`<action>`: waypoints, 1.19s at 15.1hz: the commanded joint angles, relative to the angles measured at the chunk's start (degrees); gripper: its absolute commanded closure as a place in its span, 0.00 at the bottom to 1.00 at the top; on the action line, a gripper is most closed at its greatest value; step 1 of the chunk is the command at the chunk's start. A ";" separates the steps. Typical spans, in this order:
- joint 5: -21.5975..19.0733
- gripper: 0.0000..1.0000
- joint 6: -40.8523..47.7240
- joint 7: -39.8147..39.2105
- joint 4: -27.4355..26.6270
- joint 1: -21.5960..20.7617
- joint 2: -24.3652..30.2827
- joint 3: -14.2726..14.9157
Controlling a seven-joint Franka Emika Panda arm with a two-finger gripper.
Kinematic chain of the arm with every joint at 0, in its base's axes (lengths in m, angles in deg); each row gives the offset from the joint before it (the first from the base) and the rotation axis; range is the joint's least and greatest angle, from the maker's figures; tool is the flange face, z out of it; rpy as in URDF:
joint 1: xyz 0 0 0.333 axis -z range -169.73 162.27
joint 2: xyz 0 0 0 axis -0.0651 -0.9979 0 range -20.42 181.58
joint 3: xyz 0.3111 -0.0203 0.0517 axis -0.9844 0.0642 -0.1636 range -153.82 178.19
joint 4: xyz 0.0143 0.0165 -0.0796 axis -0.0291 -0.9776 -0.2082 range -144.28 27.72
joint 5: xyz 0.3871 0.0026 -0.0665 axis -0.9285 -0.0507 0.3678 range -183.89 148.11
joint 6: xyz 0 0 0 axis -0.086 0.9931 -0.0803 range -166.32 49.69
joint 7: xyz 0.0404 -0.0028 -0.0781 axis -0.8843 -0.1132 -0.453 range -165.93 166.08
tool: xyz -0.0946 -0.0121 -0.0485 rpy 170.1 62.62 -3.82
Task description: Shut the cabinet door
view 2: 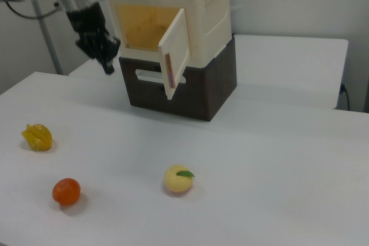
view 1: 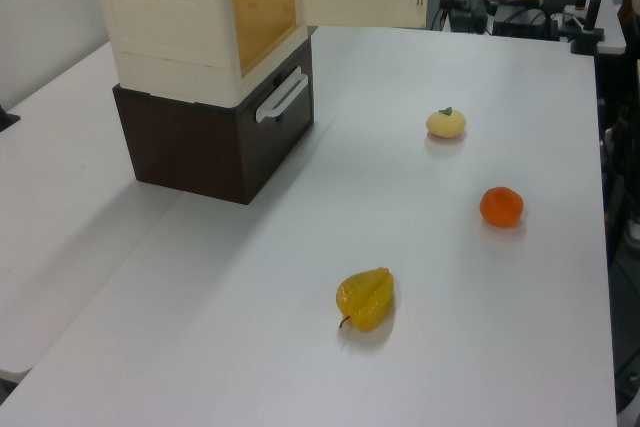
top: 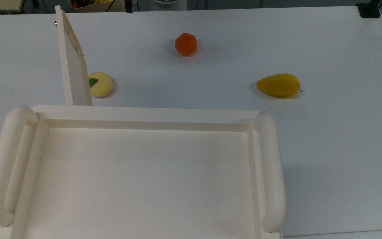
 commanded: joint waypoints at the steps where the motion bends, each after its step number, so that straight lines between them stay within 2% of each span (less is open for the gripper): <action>1: -1.13 1.00 1.48 -0.59 6.24 1.25 0.15 0.56; 5: -1.04 1.00 -4.92 -0.58 8.71 3.97 0.06 1.17; 11: -1.13 1.00 -15.65 -0.50 8.27 5.03 -2.22 5.91; 15: -1.30 1.00 -19.00 -0.58 8.18 8.36 -4.85 6.09; 18: -3.93 1.00 -21.02 -0.41 8.18 8.63 -6.44 6.18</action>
